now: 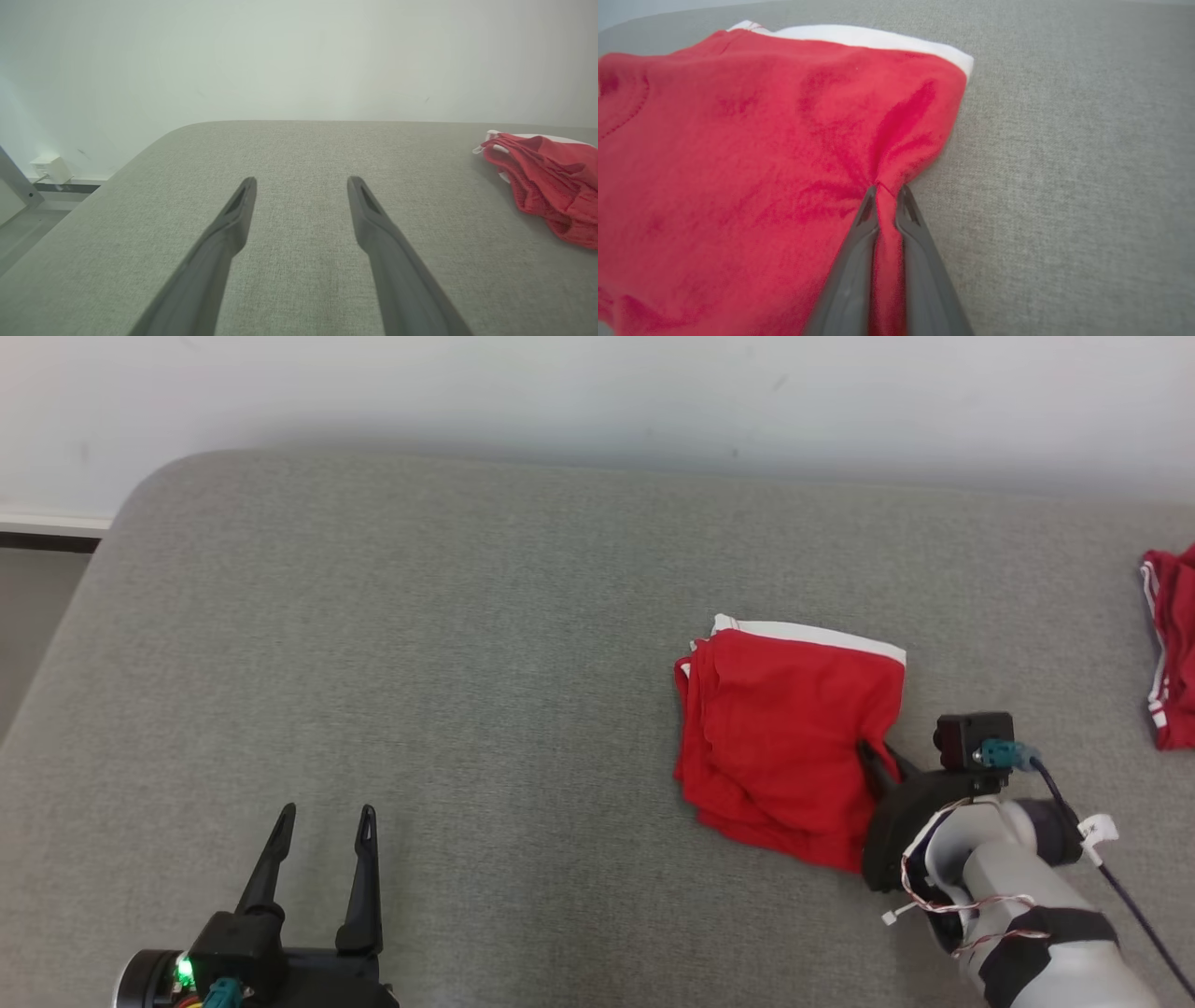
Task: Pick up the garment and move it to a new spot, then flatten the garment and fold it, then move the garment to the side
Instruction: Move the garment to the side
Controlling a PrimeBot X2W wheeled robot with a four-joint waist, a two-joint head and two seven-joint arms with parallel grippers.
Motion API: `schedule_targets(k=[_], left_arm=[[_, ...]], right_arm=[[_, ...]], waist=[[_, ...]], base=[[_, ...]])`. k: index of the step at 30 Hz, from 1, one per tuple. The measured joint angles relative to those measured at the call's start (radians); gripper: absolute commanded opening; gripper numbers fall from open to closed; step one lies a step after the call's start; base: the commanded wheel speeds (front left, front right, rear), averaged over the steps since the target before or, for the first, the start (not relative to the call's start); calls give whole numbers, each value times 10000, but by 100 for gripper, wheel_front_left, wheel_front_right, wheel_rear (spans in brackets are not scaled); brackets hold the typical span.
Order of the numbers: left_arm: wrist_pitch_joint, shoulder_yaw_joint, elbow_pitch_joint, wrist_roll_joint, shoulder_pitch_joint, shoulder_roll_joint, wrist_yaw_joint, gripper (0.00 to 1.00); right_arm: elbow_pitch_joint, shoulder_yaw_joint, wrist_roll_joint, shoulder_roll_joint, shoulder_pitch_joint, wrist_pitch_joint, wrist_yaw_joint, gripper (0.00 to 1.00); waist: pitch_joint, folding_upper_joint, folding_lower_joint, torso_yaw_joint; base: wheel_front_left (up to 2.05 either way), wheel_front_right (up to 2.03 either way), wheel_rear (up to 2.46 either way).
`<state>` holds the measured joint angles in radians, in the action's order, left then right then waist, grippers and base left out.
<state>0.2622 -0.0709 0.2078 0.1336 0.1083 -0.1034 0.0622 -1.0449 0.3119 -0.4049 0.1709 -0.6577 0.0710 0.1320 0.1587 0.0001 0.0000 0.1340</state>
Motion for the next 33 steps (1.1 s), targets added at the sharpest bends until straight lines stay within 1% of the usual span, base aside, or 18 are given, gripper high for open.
schedule_targets(k=[3, 7, 14, 19, 22, 28, 30, 33], left_arm=[[2, -40, -54, -2, 12, -15, 25, 100], [2, -121, -146, -19, 272, -77, 98, 100], [2, -198, -537, -163, 775, -230, 155, 100], [2, -213, -917, -278, 1133, -443, 142, 100], [-48, -221, -1143, -364, 1264, -583, 102, 100], [-353, -226, -1766, -464, 1403, -874, 75, 100], [-453, -247, -2034, -516, 1422, -945, 67, 100], [-627, -219, -2391, -577, 1434, -1112, 38, 100]], right_arm=[[247, 719, -2, 399, -255, -10, 0, 0], [759, 1806, -98, 1093, -812, -194, 0, 0], [1939, 3256, -690, 2681, -2086, -403, 0, 0], [2309, 3661, -1277, 3877, -3040, -385, 0, 0], [2318, 3850, -1601, 4422, -3540, -311, 0, 0], [1988, 4023, -1710, 5432, -4349, -163, 0, 0], [1801, 4023, -1722, 5645, -4582, -58, -2, 0], [1515, 4023, -1753, 5764, -4936, 176, 0, 0]], waist=[[82, 0, 0, -176], [339, 0, 1, -435], [1118, 0, 1, -993], [1822, 1, 2, -1474], [2265, 1, 2, -1766], [3044, 1, 1, -2377], [3293, 2, 2, -2555], [3632, 1, 2, -2804]], base=[[0, 0, 0], [0, 0, 0], [0, 0, 0], [0, 0, 0], [0, 0, 0], [0, 0, 0], [0, 0, 0], [0, 0, 0]])
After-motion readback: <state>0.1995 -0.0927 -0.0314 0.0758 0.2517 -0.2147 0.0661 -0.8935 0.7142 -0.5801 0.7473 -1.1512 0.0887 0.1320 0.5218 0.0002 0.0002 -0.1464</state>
